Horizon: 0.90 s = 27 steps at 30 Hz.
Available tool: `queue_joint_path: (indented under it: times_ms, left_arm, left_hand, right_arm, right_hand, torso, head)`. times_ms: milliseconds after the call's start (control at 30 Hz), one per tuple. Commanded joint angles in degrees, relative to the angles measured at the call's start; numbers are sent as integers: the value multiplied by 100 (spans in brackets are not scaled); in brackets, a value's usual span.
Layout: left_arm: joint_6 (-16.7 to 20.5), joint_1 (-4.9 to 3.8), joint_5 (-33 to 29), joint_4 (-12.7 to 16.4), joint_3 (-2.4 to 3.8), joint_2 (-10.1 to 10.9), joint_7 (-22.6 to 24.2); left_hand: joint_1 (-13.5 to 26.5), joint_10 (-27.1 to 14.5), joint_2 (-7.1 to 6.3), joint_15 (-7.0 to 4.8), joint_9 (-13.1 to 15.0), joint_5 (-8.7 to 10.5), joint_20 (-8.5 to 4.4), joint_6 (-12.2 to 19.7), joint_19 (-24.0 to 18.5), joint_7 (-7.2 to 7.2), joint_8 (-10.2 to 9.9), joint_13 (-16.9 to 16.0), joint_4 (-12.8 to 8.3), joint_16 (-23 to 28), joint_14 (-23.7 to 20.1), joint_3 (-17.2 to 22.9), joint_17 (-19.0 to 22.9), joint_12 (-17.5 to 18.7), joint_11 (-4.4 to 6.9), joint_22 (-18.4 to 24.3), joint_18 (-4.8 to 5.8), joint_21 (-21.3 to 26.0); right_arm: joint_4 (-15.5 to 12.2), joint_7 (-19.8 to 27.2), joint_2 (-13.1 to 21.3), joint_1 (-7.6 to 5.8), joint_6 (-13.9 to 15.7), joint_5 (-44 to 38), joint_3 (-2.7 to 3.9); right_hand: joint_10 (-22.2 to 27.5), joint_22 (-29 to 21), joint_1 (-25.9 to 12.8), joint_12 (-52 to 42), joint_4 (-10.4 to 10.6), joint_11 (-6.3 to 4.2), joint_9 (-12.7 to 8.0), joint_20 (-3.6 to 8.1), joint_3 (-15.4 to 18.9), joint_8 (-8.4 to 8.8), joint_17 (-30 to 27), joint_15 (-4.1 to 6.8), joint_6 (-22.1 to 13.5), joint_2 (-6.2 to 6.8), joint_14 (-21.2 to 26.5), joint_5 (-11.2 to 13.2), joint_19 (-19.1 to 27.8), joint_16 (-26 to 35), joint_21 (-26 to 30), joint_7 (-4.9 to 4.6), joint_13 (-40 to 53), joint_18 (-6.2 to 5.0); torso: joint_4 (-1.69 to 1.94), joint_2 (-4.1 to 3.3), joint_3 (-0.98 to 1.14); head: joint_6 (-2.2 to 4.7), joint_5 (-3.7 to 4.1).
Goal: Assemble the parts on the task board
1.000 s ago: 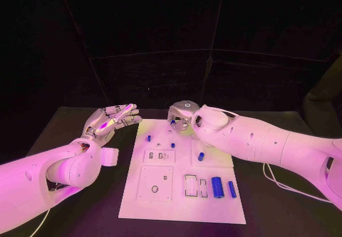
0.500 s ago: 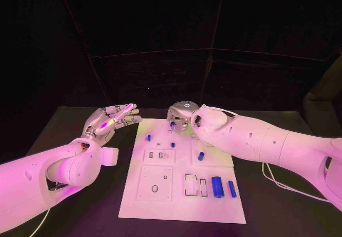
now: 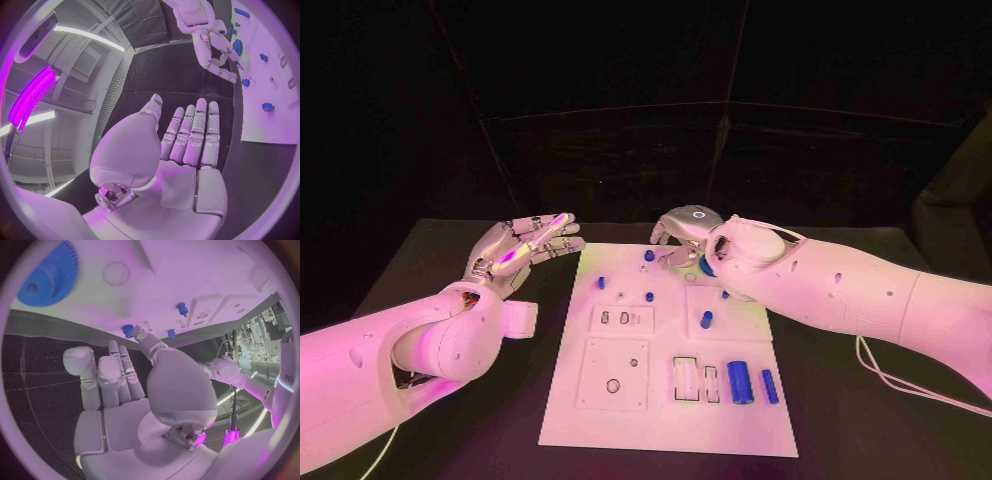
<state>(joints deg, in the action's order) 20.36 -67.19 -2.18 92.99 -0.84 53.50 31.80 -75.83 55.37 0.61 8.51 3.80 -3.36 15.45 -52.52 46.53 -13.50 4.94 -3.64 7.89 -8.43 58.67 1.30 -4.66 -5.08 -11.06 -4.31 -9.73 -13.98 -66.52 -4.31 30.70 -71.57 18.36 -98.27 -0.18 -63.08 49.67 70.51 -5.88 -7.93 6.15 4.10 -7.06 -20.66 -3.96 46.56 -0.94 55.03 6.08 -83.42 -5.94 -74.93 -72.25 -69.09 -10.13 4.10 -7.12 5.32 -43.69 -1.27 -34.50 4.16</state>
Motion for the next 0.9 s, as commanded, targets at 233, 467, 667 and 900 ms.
queue_joint_path:
  times_ms: [233,467,667,900]
  left_arm:
    - [-173,-18,34,-26,6,42,21]
    - [-202,-18,34,-59,5,35,12]
    - [-238,-17,34,-89,5,2,7]
    - [-262,-16,34,-117,5,-29,1]
  left_hand:
    - [38,4,51,29,-1,26,-9,19,50,-13,-41,-2,-43,44,32,-22,8,30,2,12,-89,31]
    - [44,14,45,28,0,27,-10,13,55,-9,-40,-3,-47,46,37,-28,8,28,5,14,-89,32]
    - [45,16,44,28,0,28,-10,11,56,-8,-40,-3,-48,47,38,-30,8,28,6,15,-89,33]
    - [46,17,44,27,0,28,-10,10,56,-8,-40,-3,-49,48,38,-30,8,28,6,15,-89,33]
  right_arm:
    - [-850,-292,964,-63,-8,2048,-2]
    - [-1022,-637,1388,-66,-465,2315,-6]
    - [-879,-761,1407,-63,-605,2319,-9]
    - [-685,-897,1266,-59,-629,2202,-10]
  right_hand:
    - [-1580,746,-309,-1292,500,-355,2,301,749,-31,946,288,43,311,-178,-535,-388,-498,-477,229,830,111]
    - [-1246,1507,335,-5387,1315,-303,29,283,1951,-219,2133,260,-218,132,-291,-697,-626,-1049,-921,203,5177,243]
    - [-1407,1681,520,-6226,1605,-275,25,240,2020,-311,2497,213,-316,173,-339,-776,-663,-1184,-1025,156,6140,268]
    - [-1481,1774,662,-6477,1642,-264,23,227,1991,-358,2671,200,-356,121,-364,-909,-687,-1247,-1078,145,6437,282]
  torso:
    - [-126,22,18]
    - [-179,17,42]
    - [-181,9,52]
    - [-149,13,42]
  head:
    - [61,18]
    - [80,49]
    - [70,85]
    - [45,103]
